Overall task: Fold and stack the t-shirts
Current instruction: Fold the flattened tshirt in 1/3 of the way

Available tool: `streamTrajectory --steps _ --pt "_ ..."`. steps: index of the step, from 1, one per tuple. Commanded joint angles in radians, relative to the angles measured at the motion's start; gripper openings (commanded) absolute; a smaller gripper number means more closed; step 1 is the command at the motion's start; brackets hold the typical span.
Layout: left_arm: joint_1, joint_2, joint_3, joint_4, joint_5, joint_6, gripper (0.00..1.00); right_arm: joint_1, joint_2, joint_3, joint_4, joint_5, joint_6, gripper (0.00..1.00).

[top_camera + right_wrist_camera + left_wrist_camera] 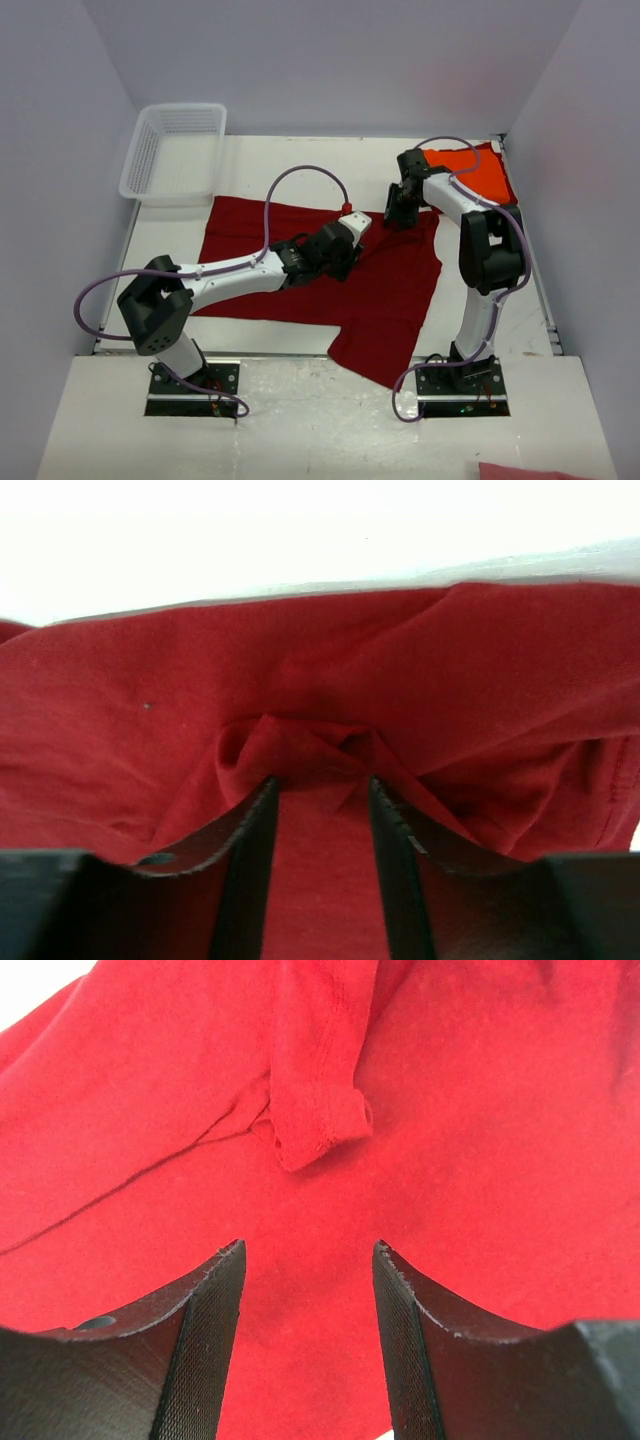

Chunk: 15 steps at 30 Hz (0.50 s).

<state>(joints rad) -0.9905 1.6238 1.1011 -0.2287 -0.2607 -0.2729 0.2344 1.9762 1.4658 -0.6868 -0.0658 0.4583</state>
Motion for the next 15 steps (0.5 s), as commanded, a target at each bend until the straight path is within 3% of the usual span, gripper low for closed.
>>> streamTrajectory --steps 1,10,13,15 --pt "0.003 -0.025 -0.009 0.038 0.003 0.014 0.55 -0.006 -0.01 0.011 0.021 -0.009 0.008 0.39" --pt "0.003 -0.027 -0.012 0.034 -0.005 0.017 0.55 -0.004 0.004 0.039 0.017 -0.026 0.005 0.16" --pt "0.003 -0.024 -0.01 0.034 0.0 0.017 0.55 -0.004 -0.002 0.045 0.013 -0.019 0.002 0.01" --pt "0.003 -0.022 -0.009 0.034 0.003 0.017 0.55 -0.006 -0.004 0.05 0.009 -0.012 -0.003 0.0"
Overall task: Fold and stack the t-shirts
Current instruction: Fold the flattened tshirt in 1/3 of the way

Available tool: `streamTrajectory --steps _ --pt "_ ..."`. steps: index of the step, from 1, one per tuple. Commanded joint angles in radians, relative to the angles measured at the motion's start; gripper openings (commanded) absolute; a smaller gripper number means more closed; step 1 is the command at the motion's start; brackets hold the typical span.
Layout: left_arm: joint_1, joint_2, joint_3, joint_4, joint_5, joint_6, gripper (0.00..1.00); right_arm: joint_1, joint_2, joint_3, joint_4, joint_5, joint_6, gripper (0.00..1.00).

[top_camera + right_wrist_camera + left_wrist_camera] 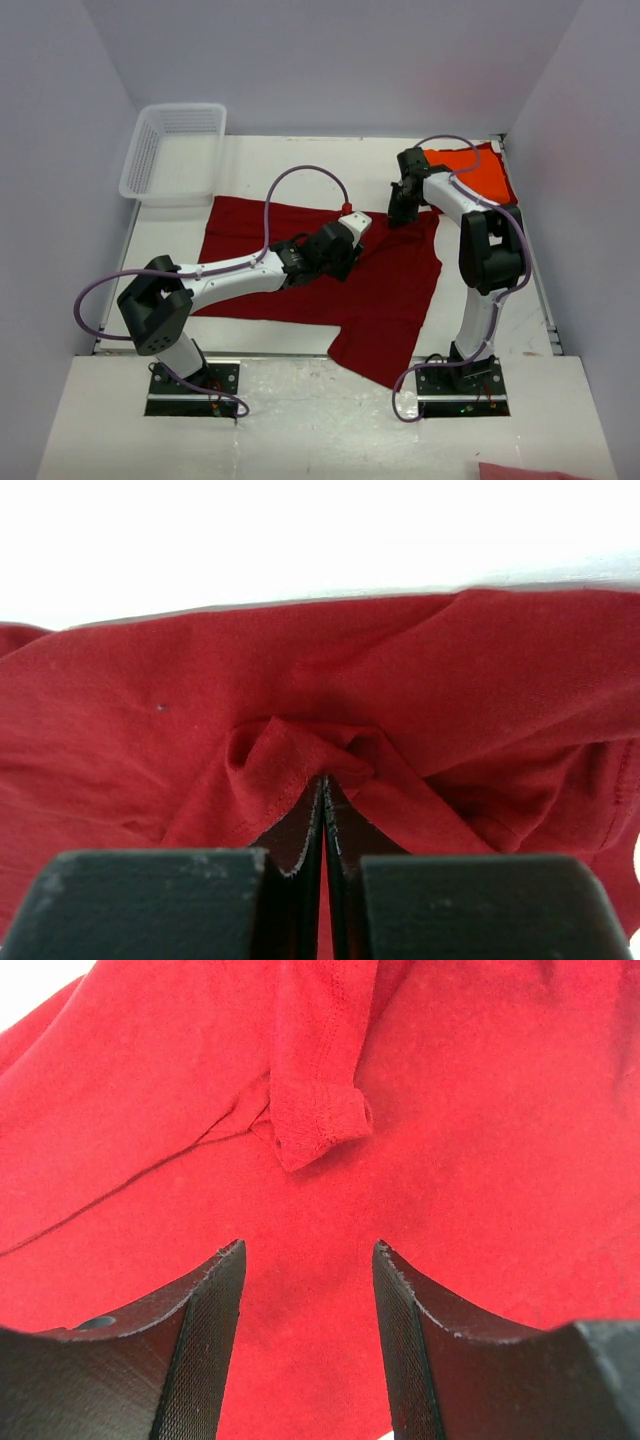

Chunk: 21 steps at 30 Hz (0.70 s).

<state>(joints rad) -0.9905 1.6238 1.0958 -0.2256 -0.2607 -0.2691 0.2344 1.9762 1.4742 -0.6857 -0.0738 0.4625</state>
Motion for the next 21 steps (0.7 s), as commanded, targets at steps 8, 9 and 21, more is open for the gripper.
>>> streamTrajectory --steps 8,9,21 --pt "0.003 -0.018 0.004 0.031 0.014 0.011 0.55 -0.02 -0.022 -0.006 0.029 0.0 0.021 0.43" --pt "0.003 -0.018 0.006 0.028 0.014 0.011 0.55 -0.024 -0.014 -0.006 0.032 -0.02 0.024 0.45" --pt "0.004 -0.042 -0.008 0.025 0.003 0.018 0.55 -0.037 0.045 0.034 0.006 -0.148 0.019 0.44"
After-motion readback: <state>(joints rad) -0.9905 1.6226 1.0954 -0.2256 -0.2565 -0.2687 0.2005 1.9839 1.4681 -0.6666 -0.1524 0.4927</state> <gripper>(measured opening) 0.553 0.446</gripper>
